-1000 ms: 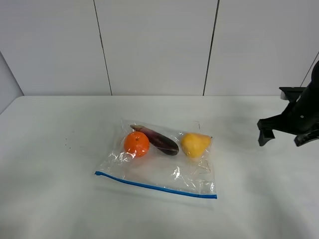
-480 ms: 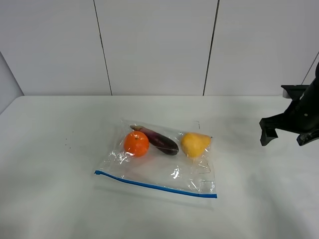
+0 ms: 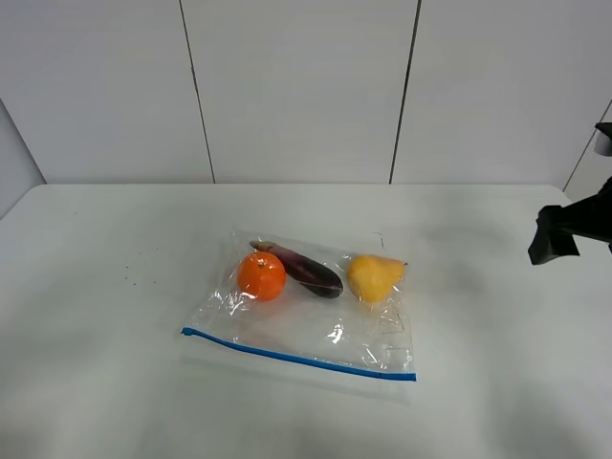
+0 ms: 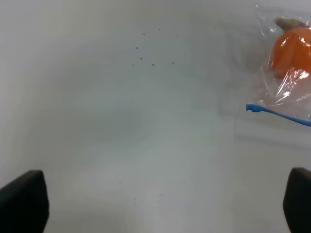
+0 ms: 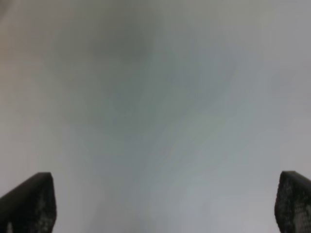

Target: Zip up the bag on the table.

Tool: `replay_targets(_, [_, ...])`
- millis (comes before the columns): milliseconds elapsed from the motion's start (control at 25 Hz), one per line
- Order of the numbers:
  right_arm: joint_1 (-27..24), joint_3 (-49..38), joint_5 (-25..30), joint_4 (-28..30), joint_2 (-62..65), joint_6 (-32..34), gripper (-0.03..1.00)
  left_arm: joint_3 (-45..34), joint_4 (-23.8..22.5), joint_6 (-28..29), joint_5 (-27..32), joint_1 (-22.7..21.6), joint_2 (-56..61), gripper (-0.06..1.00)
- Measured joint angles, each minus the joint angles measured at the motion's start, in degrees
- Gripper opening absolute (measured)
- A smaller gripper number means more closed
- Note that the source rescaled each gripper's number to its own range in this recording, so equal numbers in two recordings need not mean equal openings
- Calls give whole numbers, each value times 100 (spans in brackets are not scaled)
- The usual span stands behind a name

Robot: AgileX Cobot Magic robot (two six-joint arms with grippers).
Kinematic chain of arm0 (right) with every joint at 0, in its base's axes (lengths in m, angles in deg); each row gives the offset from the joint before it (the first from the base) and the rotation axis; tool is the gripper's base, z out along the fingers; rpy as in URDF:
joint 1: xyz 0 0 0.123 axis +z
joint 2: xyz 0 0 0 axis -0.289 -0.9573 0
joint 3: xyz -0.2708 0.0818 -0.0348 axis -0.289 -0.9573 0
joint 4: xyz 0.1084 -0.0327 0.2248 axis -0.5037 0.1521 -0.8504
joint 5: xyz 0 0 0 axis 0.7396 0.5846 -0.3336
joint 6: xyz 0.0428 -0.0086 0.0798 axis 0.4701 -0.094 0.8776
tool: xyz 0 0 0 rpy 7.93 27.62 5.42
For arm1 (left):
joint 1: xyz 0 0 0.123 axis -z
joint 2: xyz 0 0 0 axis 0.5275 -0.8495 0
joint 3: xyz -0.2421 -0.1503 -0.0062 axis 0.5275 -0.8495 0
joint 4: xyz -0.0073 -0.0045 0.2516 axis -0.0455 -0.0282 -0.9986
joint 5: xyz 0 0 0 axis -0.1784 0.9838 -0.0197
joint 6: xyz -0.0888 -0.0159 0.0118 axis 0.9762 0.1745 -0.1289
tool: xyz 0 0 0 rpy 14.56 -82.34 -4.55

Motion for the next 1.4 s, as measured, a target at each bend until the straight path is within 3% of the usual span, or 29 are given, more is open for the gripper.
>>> replay_targets(560, [0, -1886, 196, -301, 3828, -41, 100, 0, -5, 0, 7, 0, 0, 100])
replay_targets(920, [0, -2341, 752, -518, 5237, -41, 100, 0, -5, 0, 7, 0, 0, 100])
replay_targets(1400, [0, -2461, 991, -492, 6494, -53, 100, 0, -5, 0, 7, 0, 0, 100])
